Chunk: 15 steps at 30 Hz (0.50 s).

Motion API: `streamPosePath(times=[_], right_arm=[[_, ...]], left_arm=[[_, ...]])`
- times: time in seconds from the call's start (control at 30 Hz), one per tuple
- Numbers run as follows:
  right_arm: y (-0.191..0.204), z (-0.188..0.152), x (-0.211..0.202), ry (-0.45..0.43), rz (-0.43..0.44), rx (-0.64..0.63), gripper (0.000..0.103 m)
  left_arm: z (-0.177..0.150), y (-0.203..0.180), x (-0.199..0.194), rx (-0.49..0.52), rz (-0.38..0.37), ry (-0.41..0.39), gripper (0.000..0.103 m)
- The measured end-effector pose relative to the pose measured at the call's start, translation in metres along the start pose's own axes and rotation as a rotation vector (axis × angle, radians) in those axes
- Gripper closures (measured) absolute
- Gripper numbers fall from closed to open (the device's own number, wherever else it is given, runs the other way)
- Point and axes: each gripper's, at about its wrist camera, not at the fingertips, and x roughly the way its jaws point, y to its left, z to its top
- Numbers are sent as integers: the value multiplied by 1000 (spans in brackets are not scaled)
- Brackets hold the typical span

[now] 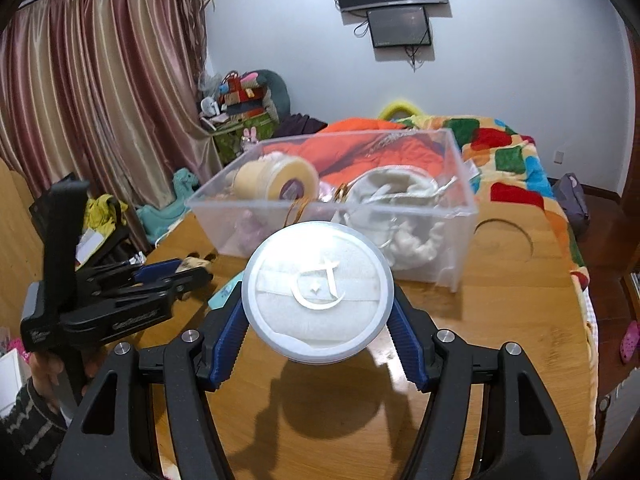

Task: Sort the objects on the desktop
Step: 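Grip the beige eraser with left tool while right tool grips the white round container, then carry the eraser with left tool while right tool carries the white container over the box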

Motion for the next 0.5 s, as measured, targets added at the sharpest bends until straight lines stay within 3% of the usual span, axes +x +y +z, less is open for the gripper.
streamPosePath(times=[0.3,0.5], right_arm=[[-7,11,-12,-38,-53,2,41],[-10,29,-14,-66,-110,-22,41]], left_arm=[[20,3,-28,-2,-43,-87,64],[40,10,-26,-6,-59,-121,64]])
